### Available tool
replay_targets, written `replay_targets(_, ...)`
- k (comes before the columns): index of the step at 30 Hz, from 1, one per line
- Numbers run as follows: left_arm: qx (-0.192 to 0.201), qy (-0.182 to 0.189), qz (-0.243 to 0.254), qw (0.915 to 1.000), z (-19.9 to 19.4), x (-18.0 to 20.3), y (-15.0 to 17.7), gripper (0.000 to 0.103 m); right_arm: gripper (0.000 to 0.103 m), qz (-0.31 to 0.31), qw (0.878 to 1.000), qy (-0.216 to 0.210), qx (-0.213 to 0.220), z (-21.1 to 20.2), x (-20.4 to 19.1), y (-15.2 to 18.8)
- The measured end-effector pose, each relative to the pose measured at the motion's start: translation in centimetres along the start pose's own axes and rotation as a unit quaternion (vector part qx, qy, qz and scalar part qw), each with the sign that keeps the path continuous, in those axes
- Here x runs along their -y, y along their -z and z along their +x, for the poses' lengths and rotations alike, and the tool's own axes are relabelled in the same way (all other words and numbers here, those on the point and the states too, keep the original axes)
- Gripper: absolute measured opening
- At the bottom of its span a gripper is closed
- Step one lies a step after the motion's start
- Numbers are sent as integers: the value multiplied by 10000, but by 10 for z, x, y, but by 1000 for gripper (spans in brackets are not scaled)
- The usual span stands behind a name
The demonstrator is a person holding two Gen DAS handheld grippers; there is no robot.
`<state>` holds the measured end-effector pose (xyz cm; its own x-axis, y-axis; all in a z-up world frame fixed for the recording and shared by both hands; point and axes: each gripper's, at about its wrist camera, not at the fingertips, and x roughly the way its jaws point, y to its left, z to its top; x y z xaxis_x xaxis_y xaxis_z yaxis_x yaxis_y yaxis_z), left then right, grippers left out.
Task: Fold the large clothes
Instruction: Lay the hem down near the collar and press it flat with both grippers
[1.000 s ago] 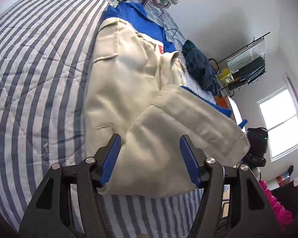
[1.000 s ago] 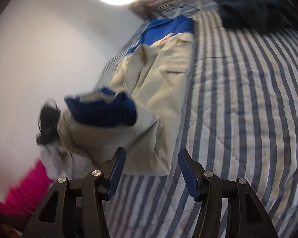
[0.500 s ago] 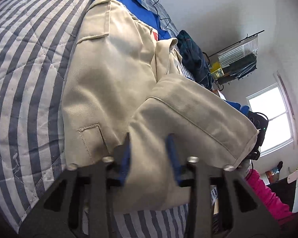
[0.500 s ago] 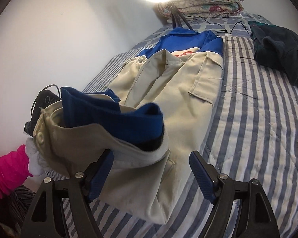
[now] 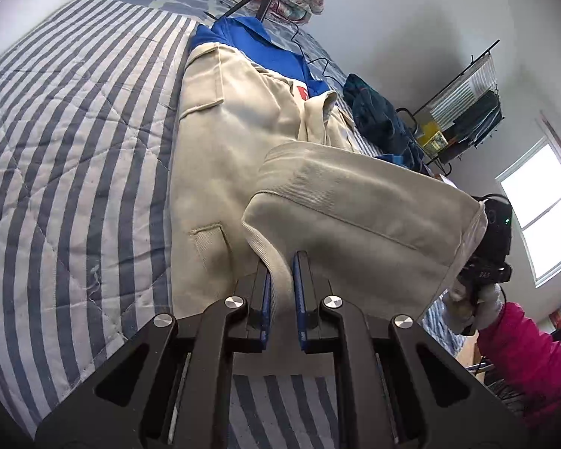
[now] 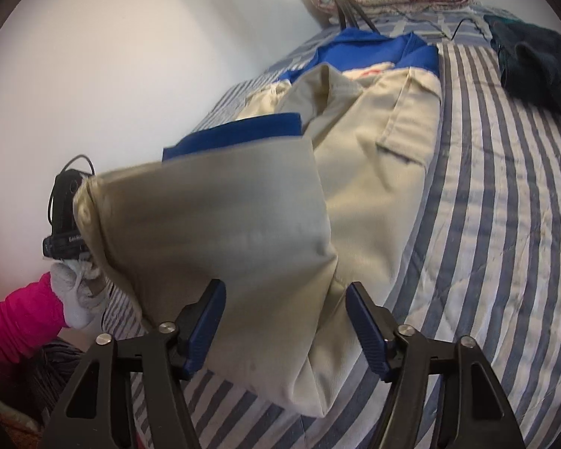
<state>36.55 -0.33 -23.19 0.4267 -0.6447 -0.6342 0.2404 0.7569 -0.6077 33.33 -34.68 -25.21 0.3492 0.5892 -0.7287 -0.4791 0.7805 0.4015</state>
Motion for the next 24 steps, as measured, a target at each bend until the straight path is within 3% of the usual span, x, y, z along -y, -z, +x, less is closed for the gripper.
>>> replay_targets(2,-126,104,-29,9999,2,-2,-4,11,62,7,10000,-34,-55,3,0,2)
replay_targets(5,-291,228,-161,9992,10,-6,-11,22,60,-1,9999,-79,-102,10,-3,1)
replay_targets(9,-273,336,-256,9987,18,-8,-12,22,60,1,9998,-4,-175,25,-6,-1)
replay_targets(10,-237,325,-232,9989,19,-7,-12,21,53,41,9999,-31,-152,25,-6,1)
replay_targets(11,-185,312,-210,9991,18,-5,-12,12,31,89,9997,-60,-204,26,-7,1)
replay_targets(12,-123,310,-197,9993,16,-2,-11,10,19,92,9997,52,-229,26,-9,1)
replay_targets(14,35,218,-94,9997,7,6,-8,7,7,47,9998,104,-133,18,-16,4)
replay_targets(19,532,-242,-7,9983,-30,26,3,6,5,110,9994,-94,319,-28,-30,18)
replay_targets(22,503,-658,-202,9964,-27,10,4,7,4,563,9977,-224,294,-37,-14,32)
replay_targets(24,274,-707,-465,9960,-11,-10,3,9,4,638,9979,53,89,-27,-5,38)
